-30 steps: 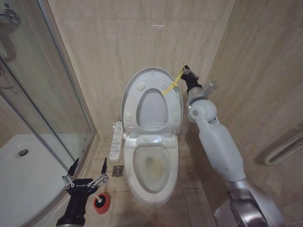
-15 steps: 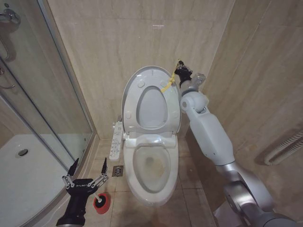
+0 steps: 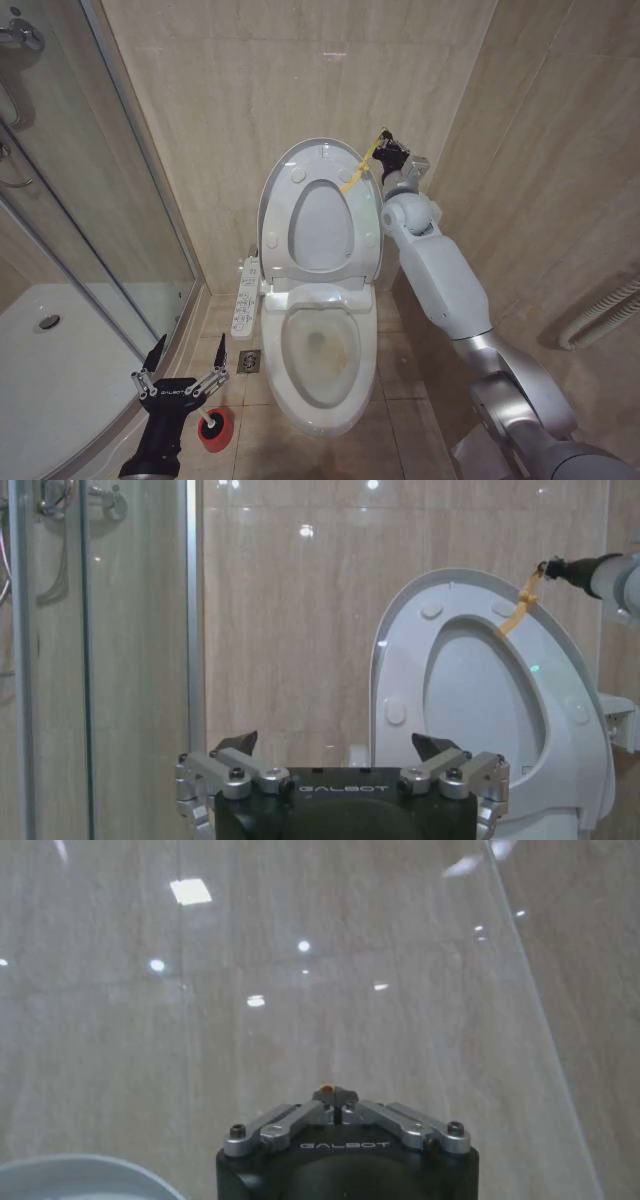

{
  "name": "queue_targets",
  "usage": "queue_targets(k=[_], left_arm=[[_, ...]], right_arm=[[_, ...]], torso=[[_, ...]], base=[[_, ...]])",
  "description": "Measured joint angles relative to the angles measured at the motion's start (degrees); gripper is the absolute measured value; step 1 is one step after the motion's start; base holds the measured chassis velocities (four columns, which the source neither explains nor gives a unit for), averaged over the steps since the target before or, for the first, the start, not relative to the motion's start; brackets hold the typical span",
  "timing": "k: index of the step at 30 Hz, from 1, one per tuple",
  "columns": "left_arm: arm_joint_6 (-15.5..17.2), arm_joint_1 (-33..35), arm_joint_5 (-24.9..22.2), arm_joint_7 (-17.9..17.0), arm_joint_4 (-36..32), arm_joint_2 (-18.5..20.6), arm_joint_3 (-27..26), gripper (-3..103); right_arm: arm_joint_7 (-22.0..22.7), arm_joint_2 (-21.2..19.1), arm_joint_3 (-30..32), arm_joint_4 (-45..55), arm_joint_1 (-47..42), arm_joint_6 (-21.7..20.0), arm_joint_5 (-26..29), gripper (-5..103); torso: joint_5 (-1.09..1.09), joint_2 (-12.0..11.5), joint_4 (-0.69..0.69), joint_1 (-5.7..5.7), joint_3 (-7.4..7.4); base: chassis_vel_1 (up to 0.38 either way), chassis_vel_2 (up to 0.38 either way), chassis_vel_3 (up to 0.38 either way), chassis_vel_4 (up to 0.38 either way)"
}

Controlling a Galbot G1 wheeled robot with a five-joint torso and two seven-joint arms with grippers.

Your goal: Open the toilet lid, clean the toilet bowl with a toilet brush, close the toilet lid, and flush.

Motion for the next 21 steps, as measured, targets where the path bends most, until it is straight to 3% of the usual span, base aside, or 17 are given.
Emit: queue_targets(k=[21], left_arm=[[0.0, 0.0, 0.0, 0.0, 0.0, 0.0, 0.0, 100]], right_arm=[[0.2, -1.1, 1.2, -4.4, -0.5, -1.6, -3.0, 0]], torso=[[0.00, 0.0, 0.00, 0.00, 0.00]], base=[[0.000, 0.000, 0.000, 0.000]])
